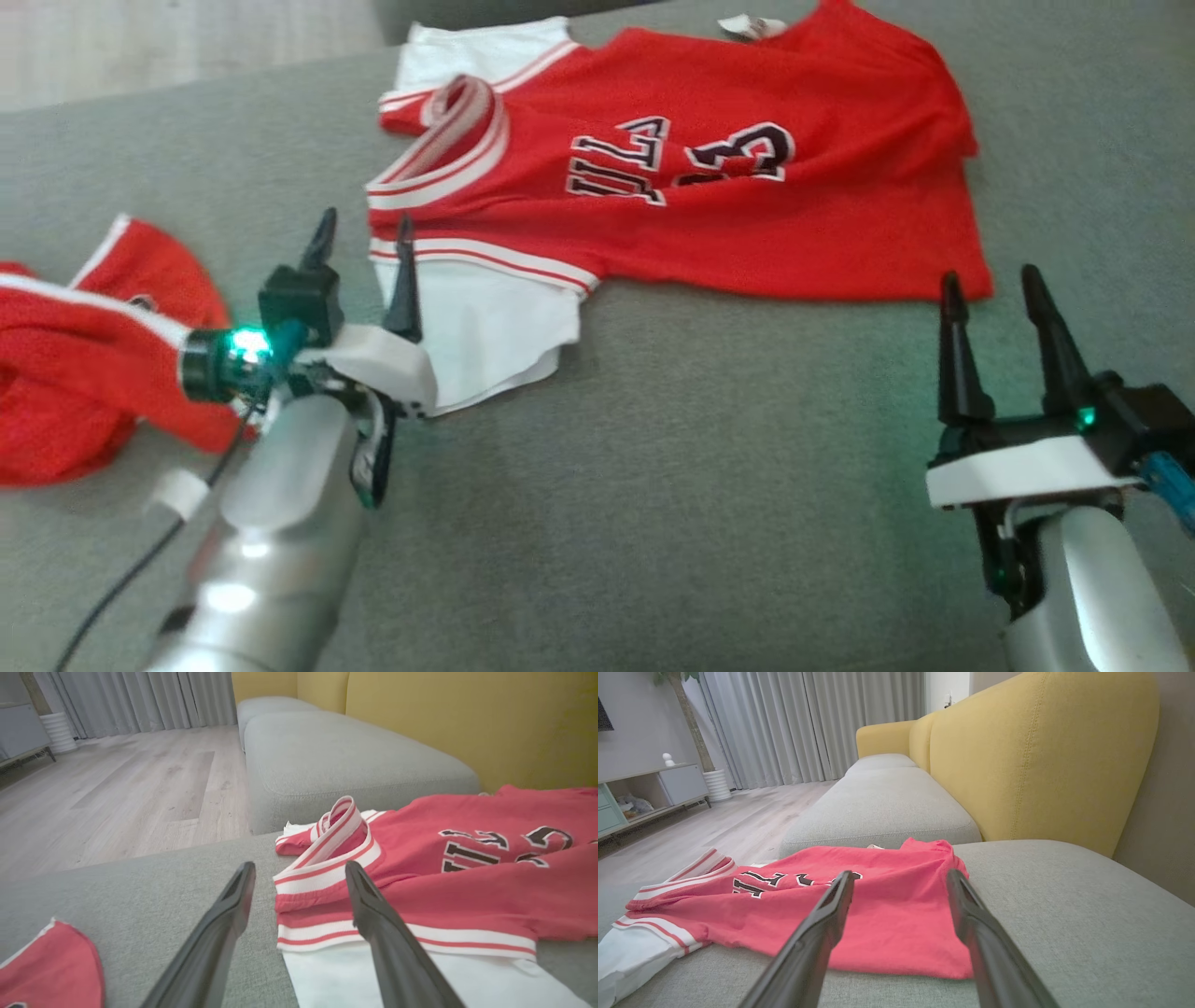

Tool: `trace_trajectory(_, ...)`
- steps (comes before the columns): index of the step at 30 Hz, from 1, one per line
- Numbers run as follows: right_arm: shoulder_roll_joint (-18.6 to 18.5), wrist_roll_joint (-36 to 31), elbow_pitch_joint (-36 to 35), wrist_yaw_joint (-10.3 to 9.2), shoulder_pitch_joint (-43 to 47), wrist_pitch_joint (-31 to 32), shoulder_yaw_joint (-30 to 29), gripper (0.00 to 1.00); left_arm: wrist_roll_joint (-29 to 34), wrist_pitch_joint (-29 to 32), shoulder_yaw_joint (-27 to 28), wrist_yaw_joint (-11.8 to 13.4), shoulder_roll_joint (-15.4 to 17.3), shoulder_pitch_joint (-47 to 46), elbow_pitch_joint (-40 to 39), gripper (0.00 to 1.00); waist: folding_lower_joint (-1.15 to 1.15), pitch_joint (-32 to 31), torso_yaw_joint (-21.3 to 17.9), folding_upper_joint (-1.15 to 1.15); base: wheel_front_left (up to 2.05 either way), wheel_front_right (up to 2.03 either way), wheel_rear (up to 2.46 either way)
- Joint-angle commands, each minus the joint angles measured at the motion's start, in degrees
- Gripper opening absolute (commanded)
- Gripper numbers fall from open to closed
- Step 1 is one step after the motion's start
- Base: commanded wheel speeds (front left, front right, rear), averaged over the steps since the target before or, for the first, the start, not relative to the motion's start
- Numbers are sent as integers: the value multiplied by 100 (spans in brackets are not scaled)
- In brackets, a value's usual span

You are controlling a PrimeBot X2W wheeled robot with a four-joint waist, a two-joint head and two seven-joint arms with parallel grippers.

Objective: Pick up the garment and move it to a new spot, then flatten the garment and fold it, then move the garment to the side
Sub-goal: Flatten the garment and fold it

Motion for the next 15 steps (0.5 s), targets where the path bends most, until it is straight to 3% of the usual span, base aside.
trace_trajectory(1,-27,-81,-212,-4,73,-62,41,100,29,-68,226,63,58,149,-516,100,0,-143,242,0,0,0,0)
trace_trajectory(9,-27,-195,-317,-4,399,-62,-193,100,208,-70,305,240,-138,1392,-2019,100,0,-419,718,0,0,0,0)
trace_trajectory(15,-27,-193,-348,-4,513,-62,-198,100,249,-70,308,340,-219,1955,-2602,100,0,-509,837,0,0,0,0)
